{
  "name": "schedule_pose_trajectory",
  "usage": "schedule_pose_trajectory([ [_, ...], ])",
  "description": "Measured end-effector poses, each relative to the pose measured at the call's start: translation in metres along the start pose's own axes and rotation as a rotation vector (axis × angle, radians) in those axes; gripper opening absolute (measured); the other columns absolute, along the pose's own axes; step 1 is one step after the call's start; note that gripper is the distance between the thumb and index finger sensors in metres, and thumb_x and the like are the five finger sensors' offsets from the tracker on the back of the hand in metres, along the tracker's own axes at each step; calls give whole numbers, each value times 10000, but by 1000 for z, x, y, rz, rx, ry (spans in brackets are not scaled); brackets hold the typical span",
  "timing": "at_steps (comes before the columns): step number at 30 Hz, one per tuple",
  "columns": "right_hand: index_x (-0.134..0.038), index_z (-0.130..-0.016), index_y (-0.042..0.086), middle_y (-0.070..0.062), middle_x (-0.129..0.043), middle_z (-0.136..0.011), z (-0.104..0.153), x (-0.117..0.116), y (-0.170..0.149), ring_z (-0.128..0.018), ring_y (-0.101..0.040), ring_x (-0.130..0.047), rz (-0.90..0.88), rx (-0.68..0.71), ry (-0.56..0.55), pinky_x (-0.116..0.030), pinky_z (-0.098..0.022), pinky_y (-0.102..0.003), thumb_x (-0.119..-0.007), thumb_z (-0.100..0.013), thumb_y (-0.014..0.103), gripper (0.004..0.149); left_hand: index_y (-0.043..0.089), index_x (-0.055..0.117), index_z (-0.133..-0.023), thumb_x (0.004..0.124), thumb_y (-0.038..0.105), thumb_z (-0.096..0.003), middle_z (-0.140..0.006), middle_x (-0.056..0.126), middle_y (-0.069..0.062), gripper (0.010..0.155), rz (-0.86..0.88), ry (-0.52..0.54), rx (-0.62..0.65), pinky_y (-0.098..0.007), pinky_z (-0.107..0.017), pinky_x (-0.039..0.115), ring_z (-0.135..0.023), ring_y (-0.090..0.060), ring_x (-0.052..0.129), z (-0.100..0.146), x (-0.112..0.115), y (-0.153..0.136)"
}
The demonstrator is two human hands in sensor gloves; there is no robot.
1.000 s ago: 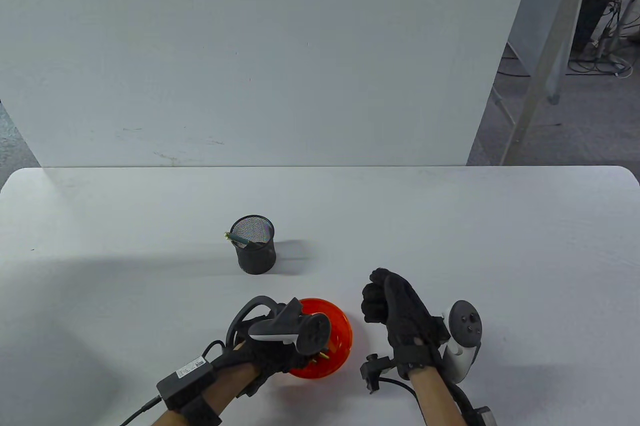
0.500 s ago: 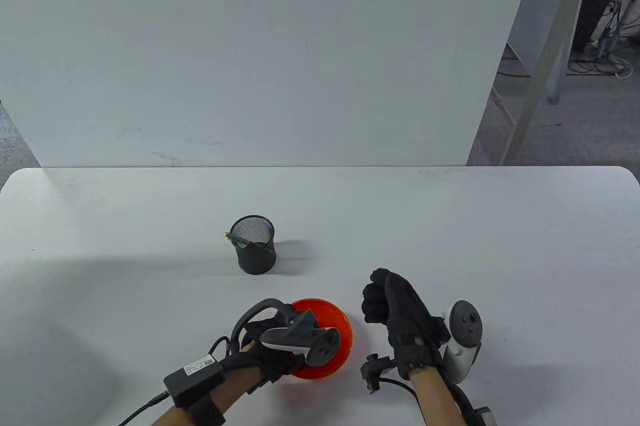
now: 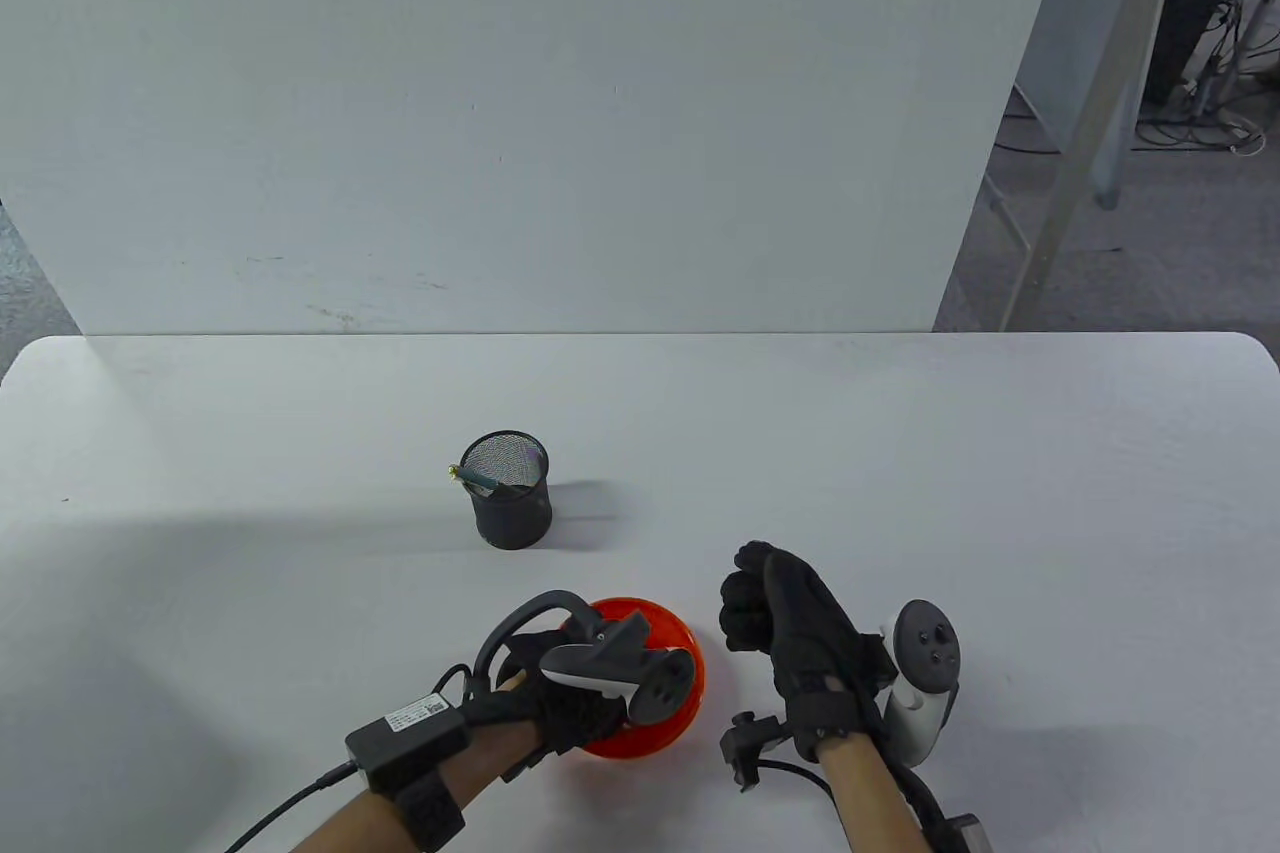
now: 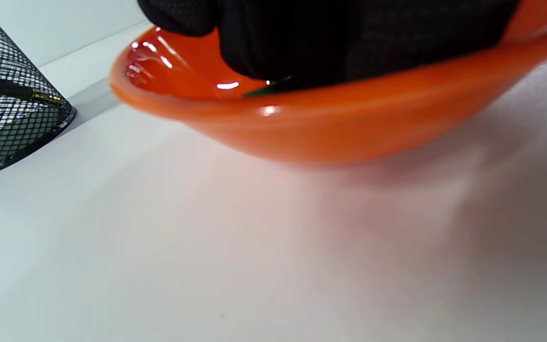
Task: Assemble fountain pens from components
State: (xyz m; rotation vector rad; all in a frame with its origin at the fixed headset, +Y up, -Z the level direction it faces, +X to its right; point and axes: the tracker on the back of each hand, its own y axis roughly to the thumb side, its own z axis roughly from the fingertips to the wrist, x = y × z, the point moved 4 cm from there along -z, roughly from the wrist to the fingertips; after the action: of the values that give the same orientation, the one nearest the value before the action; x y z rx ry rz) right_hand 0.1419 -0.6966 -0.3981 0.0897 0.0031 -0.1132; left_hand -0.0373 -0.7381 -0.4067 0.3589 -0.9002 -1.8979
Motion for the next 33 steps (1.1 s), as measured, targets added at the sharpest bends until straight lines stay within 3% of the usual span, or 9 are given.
schedule_pose_trajectory([
  [7, -692, -996, 116, -65, -882, -796, 0, -1, -1, -603, -240, -931, -3, -2, 8, -828, -477, -466, -549, -641, 459, 515, 378, 795, -845, 933, 414, -461, -1013, 702, 5, 409, 7, -54, 4, -552, -754, 617, -849, -246, 801, -6, 0, 0],
  [19, -692, -997, 112, -68, -883, -795, -1, -2, -3, -602, -243, -931, 6, -13, 24, -828, -477, -467, -550, -640, 458, 517, 367, 772, -843, 911, 428, -456, -998, 676, -46, 415, -86, -60, 29, -554, -765, 583, -841, -263, 768, -10, 2, 10],
  [33, -694, -996, 112, -69, -883, -794, -2, -3, -4, -602, -244, -931, 5, -17, 30, -828, -475, -469, -551, -641, 457, 515, 386, 825, -821, 937, 428, -454, -1000, 707, 6, 386, 15, -32, 30, -545, -760, 607, -851, -245, 798, -8, 2, -3],
])
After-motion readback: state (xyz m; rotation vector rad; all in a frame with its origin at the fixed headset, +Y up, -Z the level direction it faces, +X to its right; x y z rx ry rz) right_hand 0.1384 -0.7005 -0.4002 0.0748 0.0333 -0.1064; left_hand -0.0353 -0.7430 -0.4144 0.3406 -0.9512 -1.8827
